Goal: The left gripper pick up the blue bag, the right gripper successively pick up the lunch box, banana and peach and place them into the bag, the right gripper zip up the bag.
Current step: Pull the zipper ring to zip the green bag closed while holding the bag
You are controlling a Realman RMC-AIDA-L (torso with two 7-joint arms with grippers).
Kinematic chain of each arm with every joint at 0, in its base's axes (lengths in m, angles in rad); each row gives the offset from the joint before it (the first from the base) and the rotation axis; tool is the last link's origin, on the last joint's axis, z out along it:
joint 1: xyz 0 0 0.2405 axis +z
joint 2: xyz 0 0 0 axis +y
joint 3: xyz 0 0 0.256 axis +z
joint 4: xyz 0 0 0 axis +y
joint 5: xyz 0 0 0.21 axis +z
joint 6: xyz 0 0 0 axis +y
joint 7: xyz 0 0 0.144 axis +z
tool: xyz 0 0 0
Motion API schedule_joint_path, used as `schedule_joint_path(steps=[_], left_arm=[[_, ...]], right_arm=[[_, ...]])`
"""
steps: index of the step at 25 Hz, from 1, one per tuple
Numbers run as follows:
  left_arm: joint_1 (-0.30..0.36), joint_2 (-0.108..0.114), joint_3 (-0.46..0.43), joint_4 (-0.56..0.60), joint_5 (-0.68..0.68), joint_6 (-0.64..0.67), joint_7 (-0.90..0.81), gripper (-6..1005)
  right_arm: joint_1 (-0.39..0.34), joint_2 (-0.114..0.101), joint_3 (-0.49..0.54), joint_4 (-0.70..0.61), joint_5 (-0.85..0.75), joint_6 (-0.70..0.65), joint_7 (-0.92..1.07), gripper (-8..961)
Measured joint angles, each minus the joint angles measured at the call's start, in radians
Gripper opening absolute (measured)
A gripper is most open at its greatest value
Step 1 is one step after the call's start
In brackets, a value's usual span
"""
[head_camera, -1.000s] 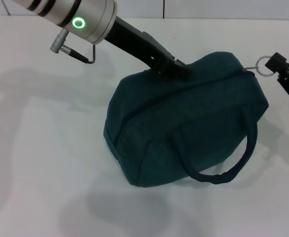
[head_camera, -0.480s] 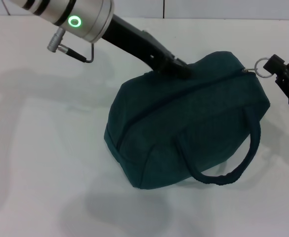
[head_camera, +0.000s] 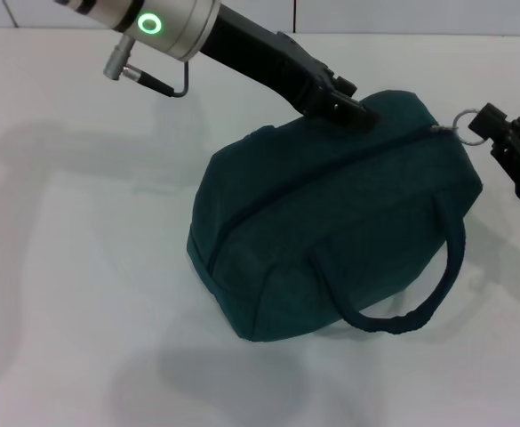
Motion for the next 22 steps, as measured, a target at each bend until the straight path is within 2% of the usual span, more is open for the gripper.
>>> schedule_joint_path(steps=[7, 9, 15, 22], left_arm=[[-0.005, -0.01, 0.006, -0.006, 0.066, -0.055, 0.005, 625], [-0.008, -0.009, 0.007, -0.01, 0.068, -0.057, 0.005, 707], [-0.021, -0.002, 0.007, -0.035, 0.093, -0.063, -0.012, 858], [-0.118, 0.01, 0.007, -0.165, 0.169, -0.032, -0.06, 850]], right_arm=[[-0.001, 0.001, -0.017, 0.0, 0.0, -0.002, 0.001, 19], [-0.001, 0.002, -0.018, 0.0, 0.0, -0.004, 0.002, 19], [-0.003, 0.002, -0.018, 0.004, -0.001, -0.012, 0.004, 17], [-0.002, 0.002, -0.018, 0.012, -0.001, -0.015, 0.004, 18]])
